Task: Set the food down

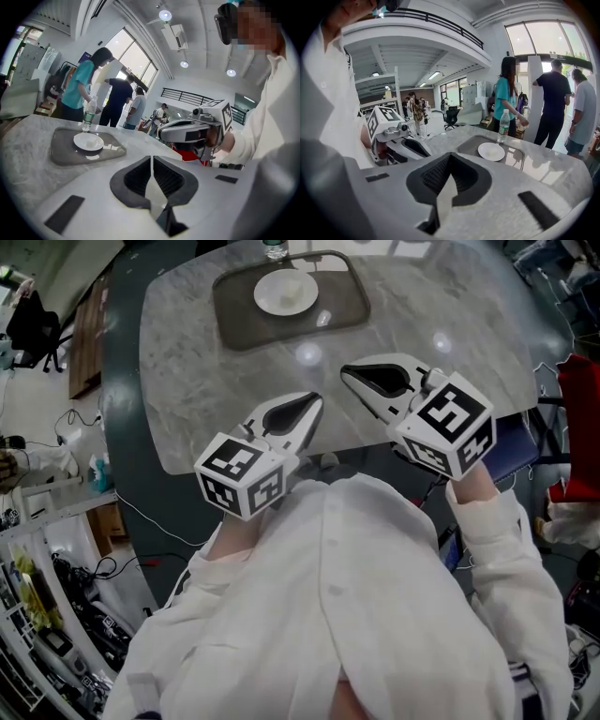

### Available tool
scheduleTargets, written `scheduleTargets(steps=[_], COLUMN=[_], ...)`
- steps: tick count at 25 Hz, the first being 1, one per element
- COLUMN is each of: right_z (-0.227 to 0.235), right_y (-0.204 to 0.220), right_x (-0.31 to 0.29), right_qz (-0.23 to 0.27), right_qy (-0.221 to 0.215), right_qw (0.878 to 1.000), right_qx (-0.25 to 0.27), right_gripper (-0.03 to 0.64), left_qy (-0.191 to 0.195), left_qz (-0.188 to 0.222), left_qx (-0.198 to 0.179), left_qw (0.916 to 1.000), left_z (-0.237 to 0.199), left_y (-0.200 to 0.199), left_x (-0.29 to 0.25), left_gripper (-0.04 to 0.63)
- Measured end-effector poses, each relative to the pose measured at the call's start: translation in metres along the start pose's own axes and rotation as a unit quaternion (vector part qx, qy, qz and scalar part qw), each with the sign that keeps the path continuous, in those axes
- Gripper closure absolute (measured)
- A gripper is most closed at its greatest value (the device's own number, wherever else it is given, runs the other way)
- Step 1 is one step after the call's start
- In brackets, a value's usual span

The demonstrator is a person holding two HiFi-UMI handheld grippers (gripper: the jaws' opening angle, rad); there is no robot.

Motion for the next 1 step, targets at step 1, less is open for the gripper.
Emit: scheduleTargets(steps=[1], right_z=[-0.0005], right_y=[0.0011], right_x=[-0.0016], right_qz=[-0.002], right_qy=[0.000], right_qw=[1.000], right_qx=[0.003], right_gripper=[0.615], left_qy=[0.000], left_qz=[-0.002], left_qx=[-0.001], left_qw=[1.0000], left_z=[-0.0009], left_y=[0.0015], left_x=[-0.0001], left_gripper=[0.566])
Point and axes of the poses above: the fingertips, and each gripper's own axes: x backward along the fingers, z to its right, y out of its underside, the point moved 5 cm from there along x, backward along the fingers, and after that the axes turned 9 degrees about z, right-handed, at the moved point
